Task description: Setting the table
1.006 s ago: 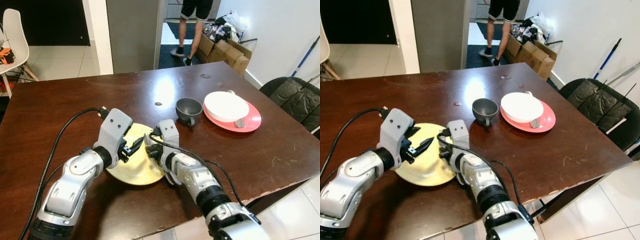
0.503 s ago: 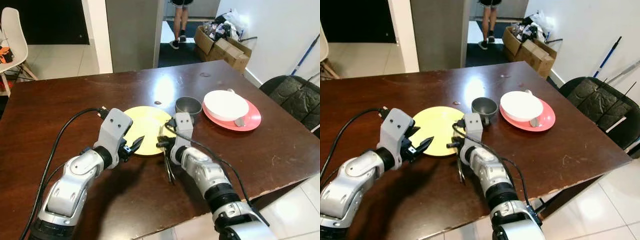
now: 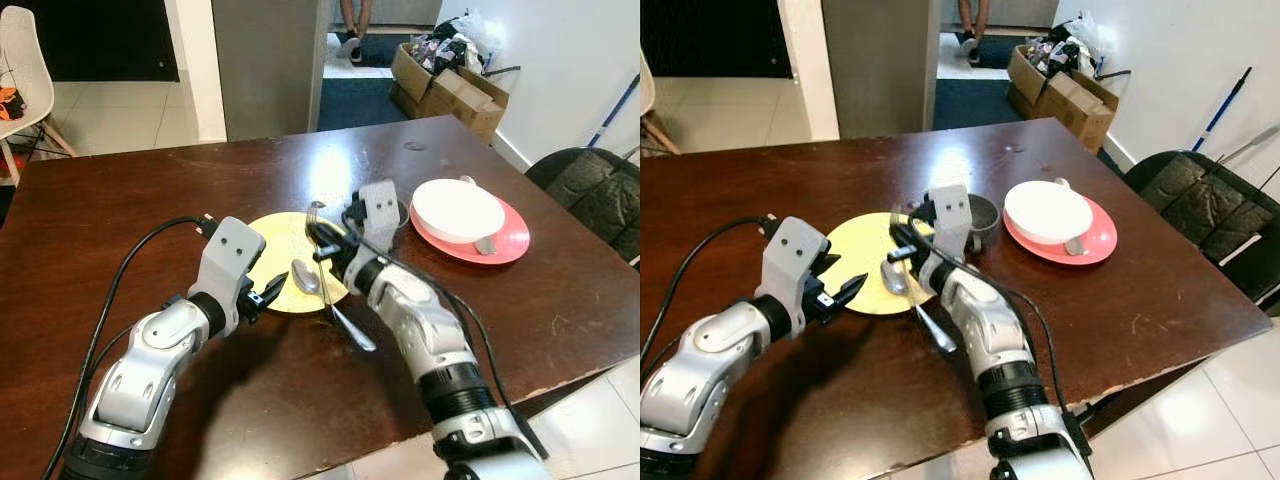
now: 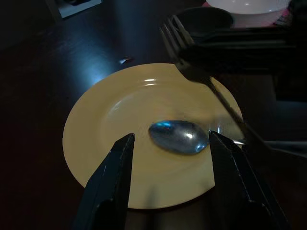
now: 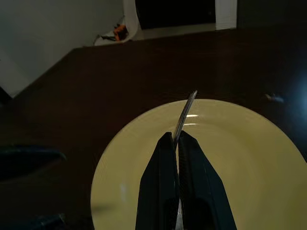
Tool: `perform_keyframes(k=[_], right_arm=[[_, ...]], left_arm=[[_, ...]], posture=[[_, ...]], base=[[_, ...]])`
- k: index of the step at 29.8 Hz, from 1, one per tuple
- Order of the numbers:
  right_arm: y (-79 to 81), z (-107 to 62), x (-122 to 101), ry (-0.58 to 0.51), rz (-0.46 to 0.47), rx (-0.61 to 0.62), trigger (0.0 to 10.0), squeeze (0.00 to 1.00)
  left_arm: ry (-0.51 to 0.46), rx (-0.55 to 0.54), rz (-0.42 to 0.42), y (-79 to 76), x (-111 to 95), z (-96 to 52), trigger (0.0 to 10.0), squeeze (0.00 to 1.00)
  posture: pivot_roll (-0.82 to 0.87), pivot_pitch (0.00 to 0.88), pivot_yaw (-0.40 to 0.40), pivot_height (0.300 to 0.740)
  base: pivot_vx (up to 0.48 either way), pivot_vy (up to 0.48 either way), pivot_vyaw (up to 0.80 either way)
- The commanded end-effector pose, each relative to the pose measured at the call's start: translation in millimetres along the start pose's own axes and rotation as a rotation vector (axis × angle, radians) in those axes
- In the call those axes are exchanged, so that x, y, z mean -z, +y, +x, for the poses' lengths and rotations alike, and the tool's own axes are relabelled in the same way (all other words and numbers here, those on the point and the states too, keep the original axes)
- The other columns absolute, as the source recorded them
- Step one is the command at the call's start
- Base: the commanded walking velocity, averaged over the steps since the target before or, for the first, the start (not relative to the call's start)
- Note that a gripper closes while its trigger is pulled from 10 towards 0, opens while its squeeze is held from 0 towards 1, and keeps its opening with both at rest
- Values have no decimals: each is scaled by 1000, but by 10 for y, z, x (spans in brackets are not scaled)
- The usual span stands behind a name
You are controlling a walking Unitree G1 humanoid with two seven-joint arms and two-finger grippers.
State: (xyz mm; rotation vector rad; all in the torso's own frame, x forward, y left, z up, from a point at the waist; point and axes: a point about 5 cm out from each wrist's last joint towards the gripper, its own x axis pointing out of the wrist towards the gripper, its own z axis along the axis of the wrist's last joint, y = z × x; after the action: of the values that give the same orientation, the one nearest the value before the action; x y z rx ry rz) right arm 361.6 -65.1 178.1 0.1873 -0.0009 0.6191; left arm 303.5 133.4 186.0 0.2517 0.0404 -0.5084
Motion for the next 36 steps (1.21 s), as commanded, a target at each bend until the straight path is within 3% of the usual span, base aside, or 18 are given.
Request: perform_keyframes(k=[1, 6, 11, 14, 17, 18, 20, 22, 25, 29, 30, 31, 36], right_arm=[[22, -30, -24, -47, 49, -17, 10000, 0], [105, -72, -268, -191, 196, -96, 10000, 0], [84, -94, -372, -261, 322, -95, 10000, 0], [55, -132, -463, -327, 462, -113, 10000, 0], [23, -160, -472, -326, 496, -94, 10000, 0], [20, -186, -440, -293, 404, -90, 10000, 0], [24, -192, -409, -269, 371, -92, 10000, 0], [30, -172, -179, -88, 193, -76, 10000, 0], [13, -170, 169, 146, 47, -73, 10000, 0], [11, -189, 373, 269, -20, -86, 10000, 0], [22, -200, 454, 314, -25, -98, 10000, 180], [29, -206, 513, 345, -18, -99, 10000, 1000], [63, -204, 561, 372, 19, -101, 10000, 1000]], left_arm=[[7, 6, 3, -24, 10, 18, 10000, 0], [8, 5, 0, -26, 16, 17, 10000, 0], [7, 7, -2, -44, 16, 30, 10000, 0], [4, 8, -3, -48, 9, 38, 10000, 0], [5, 9, -3, -48, 12, 40, 10000, 0], [4, 9, -4, -50, 10, 42, 10000, 0], [4, 9, -5, -51, 11, 43, 10000, 0], [4, 10, -6, -52, 13, 46, 10000, 0], [2, 12, -4, -57, 9, 52, 10000, 0], [1, 12, -4, -59, 5, 53, 10000, 0], [1, 11, -4, -59, 5, 51, 10000, 0], [1, 10, -4, -59, 8, 45, 10000, 0], [5, 5, -6, -61, 26, 22, 10000, 0]], posture=[[83, 69, 20, 740], [79, 65, 22, 740], [80, 62, 24, 740], [78, 61, 28, 740], [77, 59, 28, 740], [77, 57, 28, 740], [77, 57, 28, 740], [73, 56, 28, 740], [77, 55, 24, 740], [79, 55, 20, 740], [83, 55, 16, 740], [84, 55, 11, 740], [85, 54, 4, 740]], base=[[0, 0, 0], [0, 0, 0], [0, 0, 0], [0, 0, 0], [0, 0, 0], [0, 0, 0], [0, 0, 0], [0, 0, 0], [0, 0, 0], [0, 0, 0], [0, 0, 0], [0, 0, 0], [0, 0, 0]])
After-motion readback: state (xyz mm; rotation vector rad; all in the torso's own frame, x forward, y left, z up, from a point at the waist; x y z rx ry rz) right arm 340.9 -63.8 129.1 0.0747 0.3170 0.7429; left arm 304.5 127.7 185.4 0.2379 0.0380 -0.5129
